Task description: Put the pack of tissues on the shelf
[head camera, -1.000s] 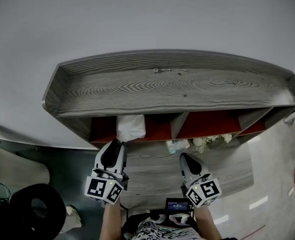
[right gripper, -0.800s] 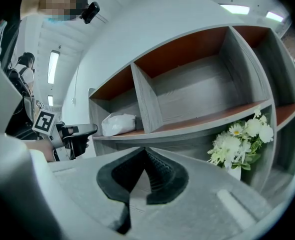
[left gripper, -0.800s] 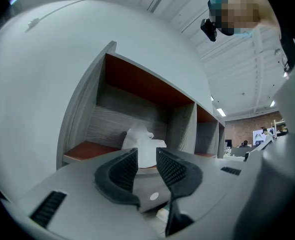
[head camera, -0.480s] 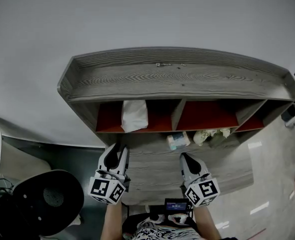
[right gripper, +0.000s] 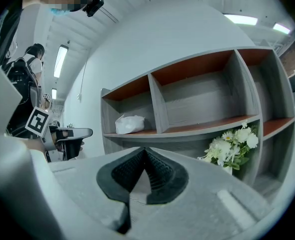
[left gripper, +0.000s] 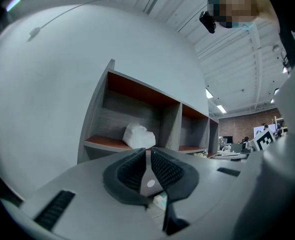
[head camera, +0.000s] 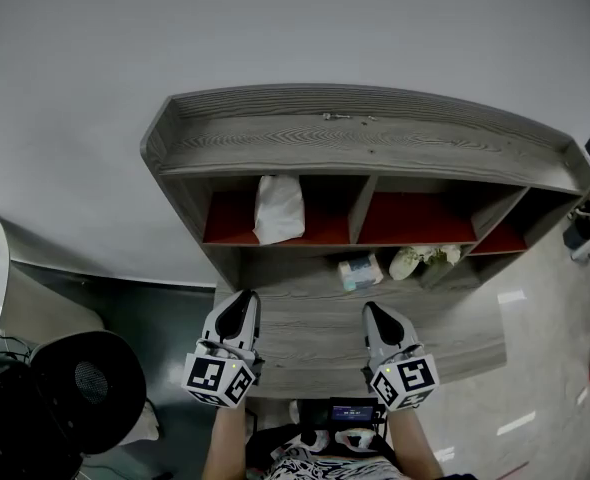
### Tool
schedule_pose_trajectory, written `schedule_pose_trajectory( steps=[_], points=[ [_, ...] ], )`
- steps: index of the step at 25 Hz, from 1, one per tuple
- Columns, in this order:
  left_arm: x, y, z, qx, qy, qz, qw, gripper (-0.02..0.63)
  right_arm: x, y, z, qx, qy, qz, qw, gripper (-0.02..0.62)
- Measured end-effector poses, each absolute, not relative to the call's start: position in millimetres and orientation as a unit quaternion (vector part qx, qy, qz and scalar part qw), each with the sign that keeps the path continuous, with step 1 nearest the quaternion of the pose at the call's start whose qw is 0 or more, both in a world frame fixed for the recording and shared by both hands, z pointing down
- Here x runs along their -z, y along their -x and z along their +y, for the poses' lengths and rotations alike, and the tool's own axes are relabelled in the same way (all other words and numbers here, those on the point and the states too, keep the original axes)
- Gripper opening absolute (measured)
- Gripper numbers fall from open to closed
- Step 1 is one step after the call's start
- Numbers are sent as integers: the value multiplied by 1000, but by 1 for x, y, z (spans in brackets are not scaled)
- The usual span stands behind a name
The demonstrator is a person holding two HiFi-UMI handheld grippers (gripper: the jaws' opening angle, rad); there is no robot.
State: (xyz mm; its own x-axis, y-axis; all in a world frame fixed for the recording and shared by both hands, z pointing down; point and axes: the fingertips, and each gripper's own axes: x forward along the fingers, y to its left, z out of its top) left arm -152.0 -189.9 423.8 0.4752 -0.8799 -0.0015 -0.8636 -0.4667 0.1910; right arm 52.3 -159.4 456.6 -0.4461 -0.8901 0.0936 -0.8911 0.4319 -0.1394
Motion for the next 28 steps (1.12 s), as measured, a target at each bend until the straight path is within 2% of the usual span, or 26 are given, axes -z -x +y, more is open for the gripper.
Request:
schedule_pose_trajectory(
  steps=[9, 28],
  points=[
    [-430, 153, -170, 24, -857, -508, 82, 8, -456, -47, -142, -83, -531, -843, 6, 5],
    [-434, 147, -162, 23, -865, -493, 89, 8, -456, -46, -135, -71, -534, -842, 20, 4]
  ],
)
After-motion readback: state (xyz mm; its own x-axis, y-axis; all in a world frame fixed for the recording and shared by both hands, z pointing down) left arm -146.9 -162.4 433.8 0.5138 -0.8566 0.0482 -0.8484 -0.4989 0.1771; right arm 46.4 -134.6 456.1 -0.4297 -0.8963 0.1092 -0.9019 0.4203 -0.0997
